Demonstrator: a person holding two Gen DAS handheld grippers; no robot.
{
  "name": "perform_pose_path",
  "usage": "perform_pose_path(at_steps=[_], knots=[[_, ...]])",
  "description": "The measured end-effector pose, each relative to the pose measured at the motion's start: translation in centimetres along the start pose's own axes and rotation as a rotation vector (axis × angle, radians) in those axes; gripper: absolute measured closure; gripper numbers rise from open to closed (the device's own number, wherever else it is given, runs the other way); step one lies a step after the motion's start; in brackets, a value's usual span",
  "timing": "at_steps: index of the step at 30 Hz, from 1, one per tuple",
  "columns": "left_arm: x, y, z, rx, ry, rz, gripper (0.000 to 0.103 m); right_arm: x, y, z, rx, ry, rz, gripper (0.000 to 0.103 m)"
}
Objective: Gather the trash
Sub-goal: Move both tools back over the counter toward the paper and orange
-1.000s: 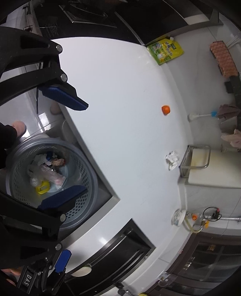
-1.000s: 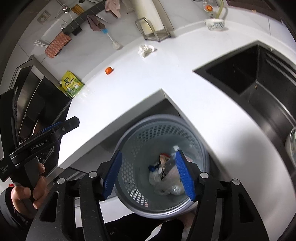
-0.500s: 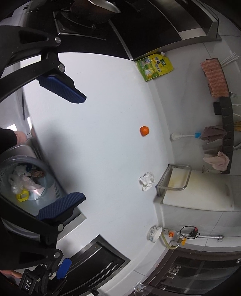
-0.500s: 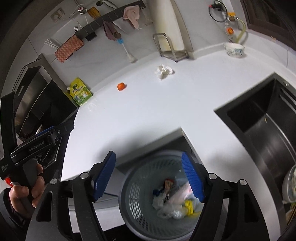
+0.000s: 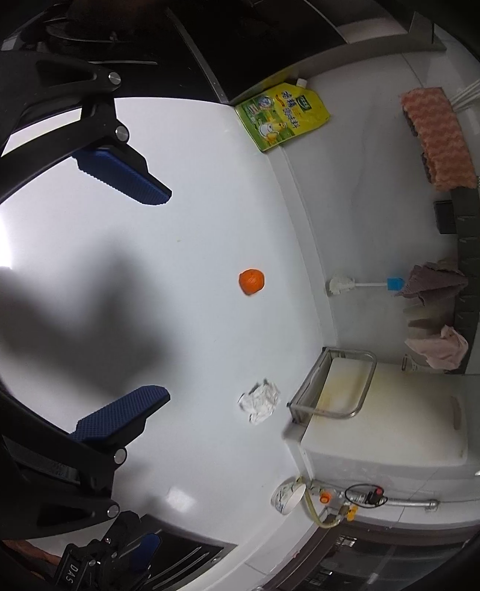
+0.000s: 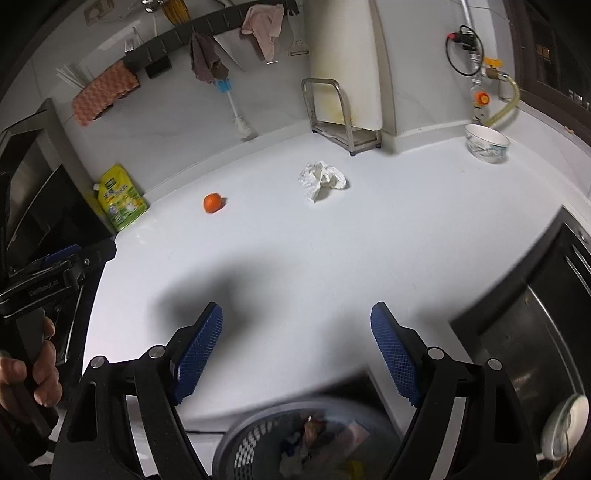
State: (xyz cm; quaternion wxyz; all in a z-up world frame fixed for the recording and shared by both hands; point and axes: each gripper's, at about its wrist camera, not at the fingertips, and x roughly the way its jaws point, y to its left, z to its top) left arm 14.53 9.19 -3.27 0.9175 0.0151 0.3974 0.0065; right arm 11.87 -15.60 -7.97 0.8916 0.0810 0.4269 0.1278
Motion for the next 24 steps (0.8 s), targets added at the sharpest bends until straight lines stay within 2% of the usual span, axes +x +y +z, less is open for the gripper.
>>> perform_pose_path(at_steps=[9,13,19,24], knots=[[9.3,2.6,4.4,0.01,0.046,-0.009,0.006,8.3,-0.6,6.8,-0.014,-0.001,-0.05,0.024],[12.6,3.1,5.8,0.011,0.064,-0.017,0.006,11.5,-1.2,9.5,-0.017,-0.001,-0.045,0.024],[16.1,3.2,7.1,0.016,0.083,-0.038,0.006,15.7,-1.8,12.8,-0.091,0.03,-0.062,0.024],[18.5,3.6,7.5,-0.002,0.104,-0.055,0.006,18.8,-2.8,14.7,-0.112,0.076,-0.037,0.024]])
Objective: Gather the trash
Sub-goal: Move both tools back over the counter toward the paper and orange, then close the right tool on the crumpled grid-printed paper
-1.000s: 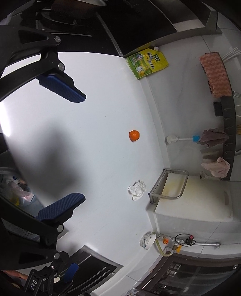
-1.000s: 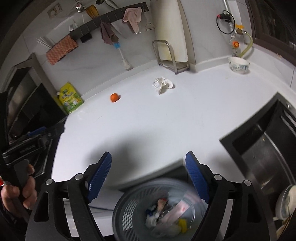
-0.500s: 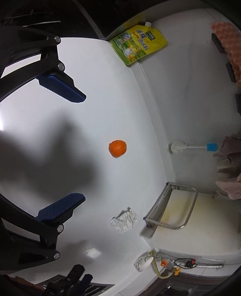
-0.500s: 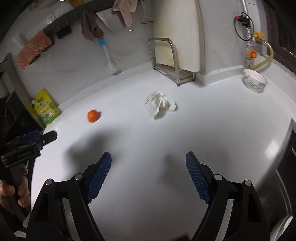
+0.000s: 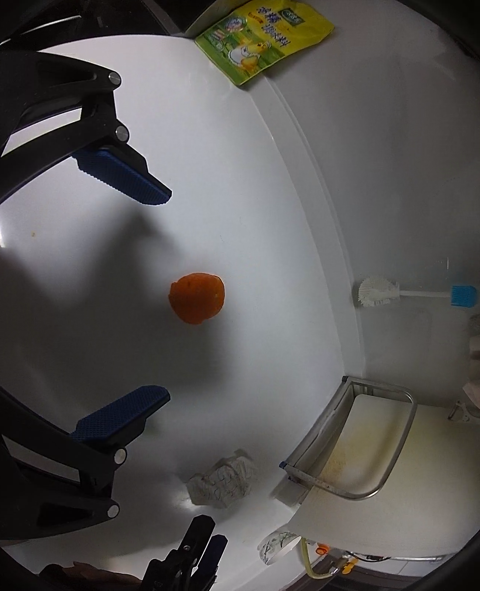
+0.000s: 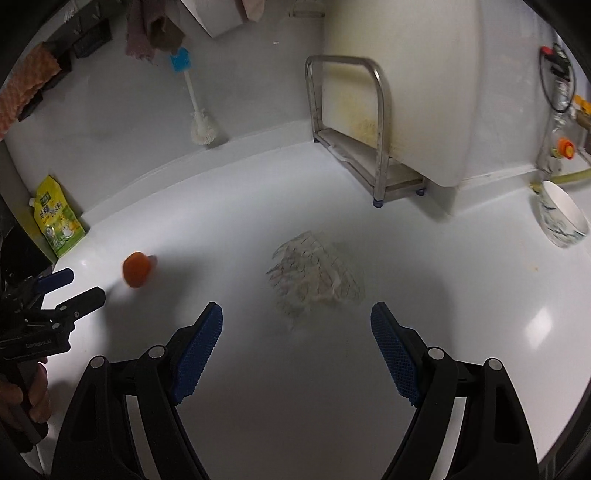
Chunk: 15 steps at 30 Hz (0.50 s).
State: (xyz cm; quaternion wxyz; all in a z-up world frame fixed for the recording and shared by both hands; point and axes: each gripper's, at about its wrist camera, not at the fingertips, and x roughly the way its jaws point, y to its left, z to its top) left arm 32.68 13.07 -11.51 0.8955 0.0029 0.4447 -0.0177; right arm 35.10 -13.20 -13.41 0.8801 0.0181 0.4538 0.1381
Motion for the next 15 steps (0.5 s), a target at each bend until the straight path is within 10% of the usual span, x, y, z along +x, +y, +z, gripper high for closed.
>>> perform_pose_path(at_steps=[15], knots=[[3.0,0.1,0.4,-0.048,0.024,-0.026,0.006,4.8,0.2,1.8,-0.126,0.069,-0.016,0.024]])
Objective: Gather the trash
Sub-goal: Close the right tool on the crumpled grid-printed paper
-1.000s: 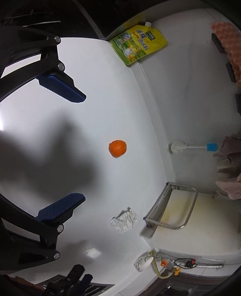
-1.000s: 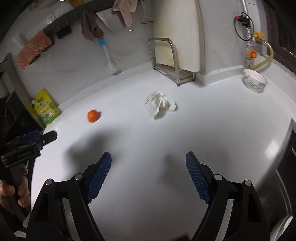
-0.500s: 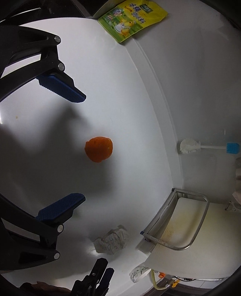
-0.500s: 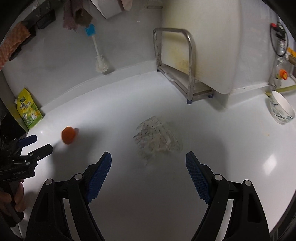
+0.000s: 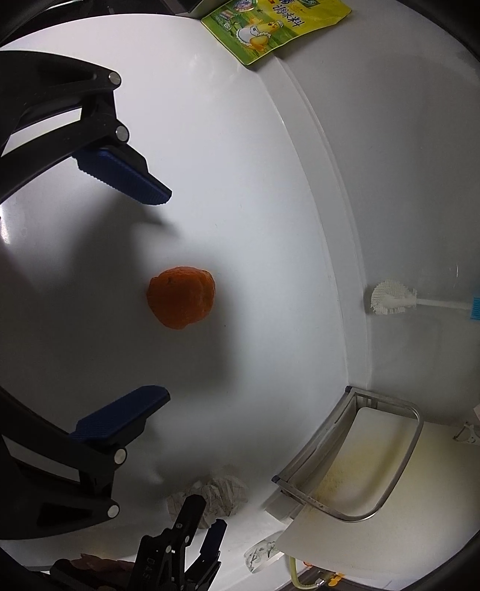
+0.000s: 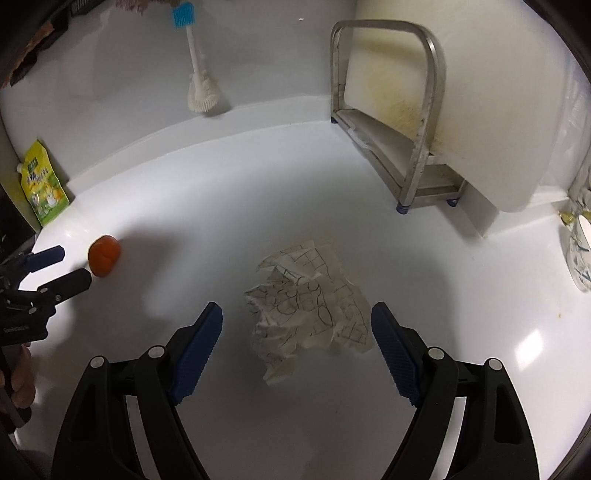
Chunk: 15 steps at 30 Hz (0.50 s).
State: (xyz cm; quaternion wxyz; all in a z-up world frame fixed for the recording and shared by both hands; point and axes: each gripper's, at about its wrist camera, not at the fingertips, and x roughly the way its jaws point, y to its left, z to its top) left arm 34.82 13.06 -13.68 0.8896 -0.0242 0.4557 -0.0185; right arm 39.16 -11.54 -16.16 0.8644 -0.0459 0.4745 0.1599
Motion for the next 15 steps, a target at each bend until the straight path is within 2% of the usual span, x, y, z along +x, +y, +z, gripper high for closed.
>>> perform_pose_path(at_steps=[6,12,13,14,15], knots=[[0.6,0.4,-0.1,-0.013,0.007,0.002,0.006,1.5,0.1,0.4,-0.009,0.018,0.002,0.024],[1.1,0.6,-0.1,-0.023,0.012,0.004,0.006,1.8,0.1,0.4,0.001,-0.007,-0.025,0.025],[1.2,0.5,-0.1,-0.022,0.012,0.005,0.006,1.8,0.1,0.4,0.005,-0.011,-0.024,0.027],[1.2,0.5,-0.1,-0.021,0.012,0.005,0.006,1.8,0.1,0.4,0.006,-0.014,-0.023,0.036],[1.3,0.5,-0.1,-0.021,0.012,0.005,0.006,1.8,0.2,0.3,0.006,-0.011,-0.024,0.041]])
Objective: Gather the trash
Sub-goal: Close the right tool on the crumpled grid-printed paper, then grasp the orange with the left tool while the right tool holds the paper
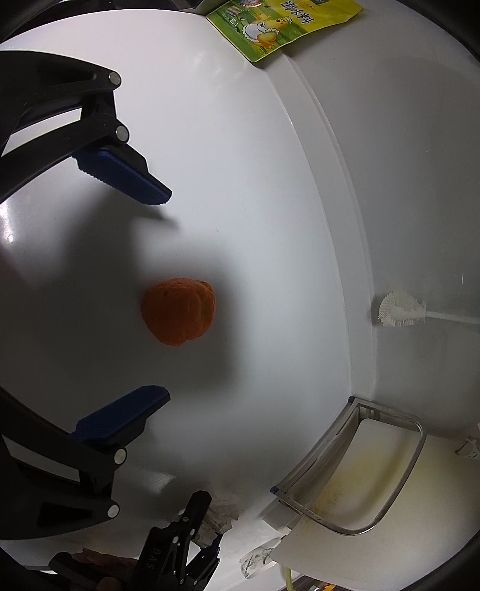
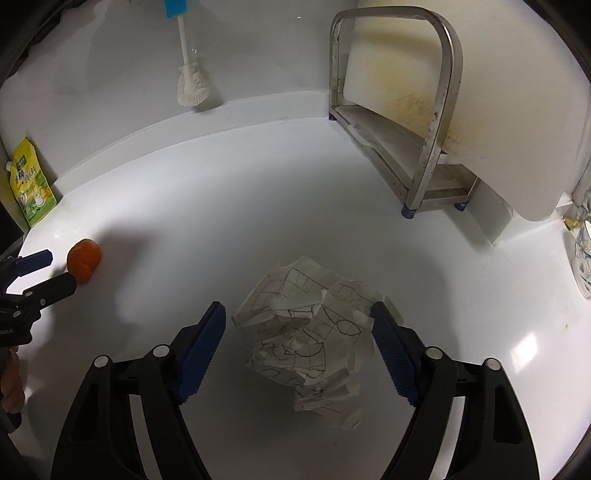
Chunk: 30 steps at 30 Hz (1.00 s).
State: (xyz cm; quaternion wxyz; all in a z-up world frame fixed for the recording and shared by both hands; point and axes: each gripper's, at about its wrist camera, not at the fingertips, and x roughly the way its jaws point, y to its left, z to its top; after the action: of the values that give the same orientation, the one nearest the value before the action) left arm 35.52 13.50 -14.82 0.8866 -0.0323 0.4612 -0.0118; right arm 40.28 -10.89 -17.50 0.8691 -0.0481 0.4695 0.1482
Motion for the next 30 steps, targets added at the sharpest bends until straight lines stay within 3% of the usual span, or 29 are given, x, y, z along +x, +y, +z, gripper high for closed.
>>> perform_pose_path(at_steps=[5,19,27,30], knots=[[0.3,0.1,0.0,-0.003,0.002,0.004,0.006,-0.4,0.3,-0.2,0.03,-0.011,-0.003,0.052],[2.5,-0.4,0.8,-0.005,0.004,0.09,0.008,-4.5,1.5,-1.1,0.139,-0.117,0.029,0.053],[2.6,-0.7,0.7,0.006,0.016,0.093,0.032,-6.1,2.8,-1.5,0.156,-0.136,0.041,0.053],[2.2,-1.2,0.7,0.024,0.012,0.063,0.053,-6.5,3.0,-1.8,0.164,-0.138,0.043,0.053]])
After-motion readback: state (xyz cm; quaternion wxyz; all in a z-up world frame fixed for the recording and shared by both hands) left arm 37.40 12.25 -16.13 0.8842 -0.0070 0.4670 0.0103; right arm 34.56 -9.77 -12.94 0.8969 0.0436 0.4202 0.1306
